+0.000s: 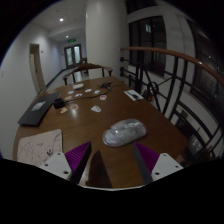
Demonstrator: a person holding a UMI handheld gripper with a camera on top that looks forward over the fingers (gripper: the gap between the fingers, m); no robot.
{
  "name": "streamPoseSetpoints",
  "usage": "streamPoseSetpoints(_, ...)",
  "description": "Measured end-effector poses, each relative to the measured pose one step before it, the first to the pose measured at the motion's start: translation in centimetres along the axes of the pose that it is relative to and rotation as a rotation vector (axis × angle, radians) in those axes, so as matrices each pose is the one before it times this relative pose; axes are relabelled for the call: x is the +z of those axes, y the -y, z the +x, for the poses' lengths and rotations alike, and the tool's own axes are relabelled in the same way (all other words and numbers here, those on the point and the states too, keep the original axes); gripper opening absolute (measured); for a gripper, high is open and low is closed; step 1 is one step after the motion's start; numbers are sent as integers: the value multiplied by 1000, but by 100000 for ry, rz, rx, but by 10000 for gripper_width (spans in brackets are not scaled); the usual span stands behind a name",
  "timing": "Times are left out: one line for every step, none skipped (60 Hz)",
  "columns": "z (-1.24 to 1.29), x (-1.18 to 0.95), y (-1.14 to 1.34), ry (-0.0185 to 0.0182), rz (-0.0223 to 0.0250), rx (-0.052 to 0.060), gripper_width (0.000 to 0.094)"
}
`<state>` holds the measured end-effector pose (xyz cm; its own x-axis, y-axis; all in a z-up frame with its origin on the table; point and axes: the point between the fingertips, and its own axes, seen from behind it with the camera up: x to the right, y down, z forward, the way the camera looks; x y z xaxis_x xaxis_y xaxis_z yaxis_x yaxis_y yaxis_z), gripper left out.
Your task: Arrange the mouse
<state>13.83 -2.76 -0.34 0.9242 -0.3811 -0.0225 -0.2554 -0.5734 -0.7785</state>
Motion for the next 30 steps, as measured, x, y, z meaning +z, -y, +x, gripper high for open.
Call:
streamPoseSetpoints(-173,671,78,919,-205,42,861)
streamPoseSetpoints(-140,584,92,708,-380,45,860)
streamPoseSetpoints(-79,530,83,334,-454,26,860)
streamPoseSetpoints(47,455,56,-131,-627,-57,866)
streamPoseSetpoints(234,430,130,-980,-367,-442,863)
streamPoseSetpoints(154,248,187,-661,-418,-737,862)
streamPoseSetpoints(100,301,161,-873,-175,-1082,861)
streamPoseSetpoints(126,325,103,-577,-290,-920,862)
streamPoseSetpoints(73,268,291,-192,290,-594,865)
streamPoseSetpoints(6,269,312,-83,406,229,862)
streamPoseSetpoints(8,275,205,-66,-31,372,861)
streamPoseSetpoints(22,305,166,-121,-235,390,864)
streamPoseSetpoints(206,275,263,3,-245,101,864)
streamPoseSetpoints(-64,284,259,-112,-15,-38,864)
streamPoseSetpoints(0,249,198,-57,-234,-156,865)
streamPoseSetpoints(-24,272,227,99,-138,-303,862)
streamPoseSetpoints(-21,277,266,121,47,-138,862)
streamPoseSetpoints(-33,299,244,175,-130,-97,861)
streamPoseSetpoints(13,283,223,440,-154,54,861)
streamPoseSetpoints(-79,288,267,315,-111,21,860)
streamPoseSetpoints(-50,306,264,239,-94,-133,862)
streamPoseSetpoints(-91,307,279,301,57,-99,862)
streamPoseSetpoints(-101,306,252,362,56,-114,864)
streamPoseSetpoints(-95,327,247,331,180,-374,863)
streamPoseSetpoints(-99,297,264,281,202,-678,863)
streamPoseSetpoints(-85,303,209,225,110,-877,868)
streamPoseSetpoints(-129,281,248,436,303,-718,862)
streamPoseSetpoints(-196,273,243,636,336,-292,861)
streamPoseSetpoints(-137,253,243,816,157,-122,863)
streamPoseSetpoints(-225,195,184,482,81,-369,855)
